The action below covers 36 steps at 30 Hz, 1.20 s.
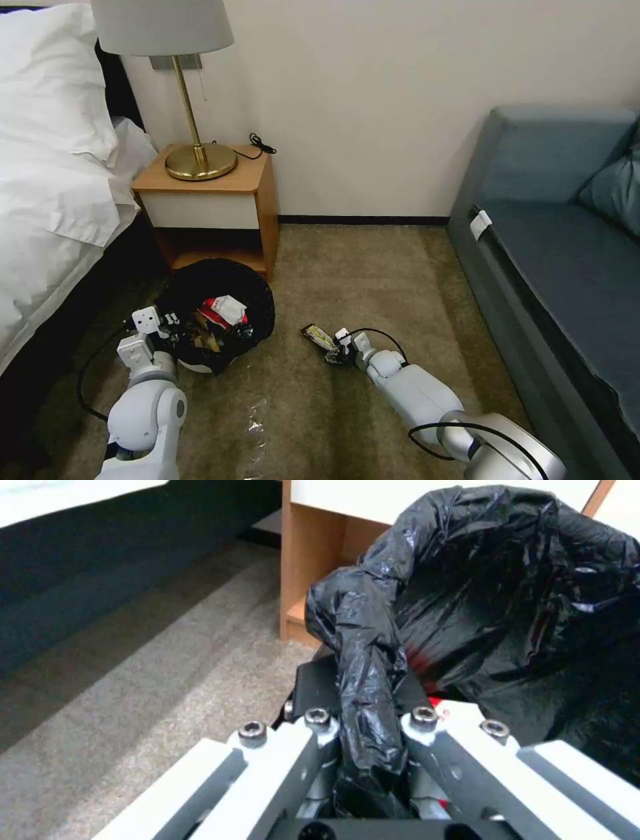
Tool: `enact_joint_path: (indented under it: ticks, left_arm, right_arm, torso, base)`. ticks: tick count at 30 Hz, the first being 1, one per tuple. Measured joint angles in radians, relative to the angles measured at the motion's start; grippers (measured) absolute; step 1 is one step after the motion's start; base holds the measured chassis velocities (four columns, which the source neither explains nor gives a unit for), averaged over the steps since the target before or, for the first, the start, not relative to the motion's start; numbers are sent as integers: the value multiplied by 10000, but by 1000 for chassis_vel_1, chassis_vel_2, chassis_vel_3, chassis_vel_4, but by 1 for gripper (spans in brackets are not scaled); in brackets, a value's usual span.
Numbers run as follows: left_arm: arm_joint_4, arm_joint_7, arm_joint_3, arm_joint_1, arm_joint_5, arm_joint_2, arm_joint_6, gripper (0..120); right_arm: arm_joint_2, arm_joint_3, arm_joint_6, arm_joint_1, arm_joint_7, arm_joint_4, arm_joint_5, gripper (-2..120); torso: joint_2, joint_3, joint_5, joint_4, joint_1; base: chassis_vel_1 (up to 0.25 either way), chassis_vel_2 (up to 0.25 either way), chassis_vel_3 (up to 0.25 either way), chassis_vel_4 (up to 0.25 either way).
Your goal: Pick up the trash bin, then pick up the garbage on the floor and place it into the trash bin.
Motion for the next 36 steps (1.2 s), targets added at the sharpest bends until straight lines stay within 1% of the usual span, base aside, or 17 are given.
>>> enact_joint_path:
  ticks: [1, 2, 4, 5, 7, 8, 10, 12, 13, 14, 15, 17, 18, 26, 31, 35, 36]
  left_arm:
    - [0, -4, -3, -4, -3, 8, 6, 4]
    - [0, -4, -3, -4, -3, 8, 6, 4]
    - [2, -5, -18, -3, -11, 17, 6, 4]
    - [2, -5, -18, -3, -11, 17, 6, 4]
    - [18, -5, -24, -6, -19, 19, 6, 4]
    - [18, -5, -24, -6, -19, 19, 6, 4]
    - [62, -5, -24, -39, -20, 17, 6, 4]
    - [77, -5, -19, -53, -20, 11, 5, 4]
    - [104, -4, 3, -74, -21, 1, -1, 4]
    - [104, -4, 3, -74, -21, 1, -1, 4]
    - [116, -3, 20, -84, -21, -5, -2, 4]
    - [135, -3, 45, -105, -18, -7, -4, 4]
    - [150, -3, 60, -139, -17, -9, -3, 4]
    - [243, -29, 170, -348, -27, -1, 18, 4]
    - [384, -46, 183, -482, -60, 8, 20, 4]
    - [513, -33, 241, -612, -100, 2, 17, 4]
    - [566, -33, 263, -680, -101, 0, 12, 4]
  right_arm:
    - [1, 56, 4, 3, 52, 9, -30, 60]
    - [1, 56, 4, 3, 52, 9, -30, 60]
    - [2, 95, 10, 14, 145, 31, -62, 47]
    - [2, 95, 10, 14, 145, 31, -62, 47]
    - [14, 154, 15, 18, 180, 53, -101, 36]
    - [14, 154, 15, 18, 180, 53, -101, 36]
    - [36, 204, 29, 22, 207, 66, -130, 26]
    - [39, 219, 37, 21, 217, 72, -153, 23]
    - [45, 249, 65, 12, 234, 71, -190, 15]
    - [45, 249, 65, 12, 234, 71, -190, 15]
    - [55, 279, 107, 4, 238, 52, -233, 8]
    - [79, 341, 168, 0, 242, 3, -320, 5]
    - [91, 383, 204, 0, 243, -24, -383, 0]
    - [62, 695, 372, -14, 395, 125, -407, 0]
    - [-77, 1234, 465, 0, 689, 633, -76, 0]
    - [-110, 1646, 681, 96, 1443, 1423, 617, 0]
    - [-154, 1735, 686, 93, 1781, 1944, 927, 0]
  torso:
    - [0, 0, -2, 0, 0]
    - [0, 0, -2, 0, 0]
    - [0, 0, -2, -1, 1]
    - [0, 0, -2, -1, 1]
    - [0, 0, -2, -1, 1]
    - [0, 0, -2, -1, 1]
    - [0, 0, -2, 0, 0]
    - [0, 0, -1, 0, 0]
    - [0, 0, -2, -1, 1]
    - [0, 0, -2, -1, 1]
    - [0, 0, -2, -1, 1]
    - [0, 0, -1, -1, 1]
    - [0, 0, -2, -1, 1]
    - [0, 0, -1, -1, 1]
    - [0, 0, -2, -2, 1]
    - [0, -1, -2, 2, 1]
    - [-1, 3, 1, -3, 2]
  base:
    - [0, 0, 0, 0]
    - [0, 0, 0, 0]
    - [0, 0, 0, 0]
    - [0, 0, 0, 0]
    - [0, 0, 0, 0]
    - [0, 0, 0, 0]
    - [0, 0, 0, 0]
    - [0, 0, 0, 0]
    - [0, 0, 0, 0]
    - [0, 0, 0, 0]
    - [0, 0, 0, 0]
    - [0, 0, 0, 0]
    - [0, 0, 0, 0]
    - [0, 0, 0, 0]
    - [0, 0, 0, 0]
    - [0, 0, 0, 0]
    - [0, 0, 0, 0]
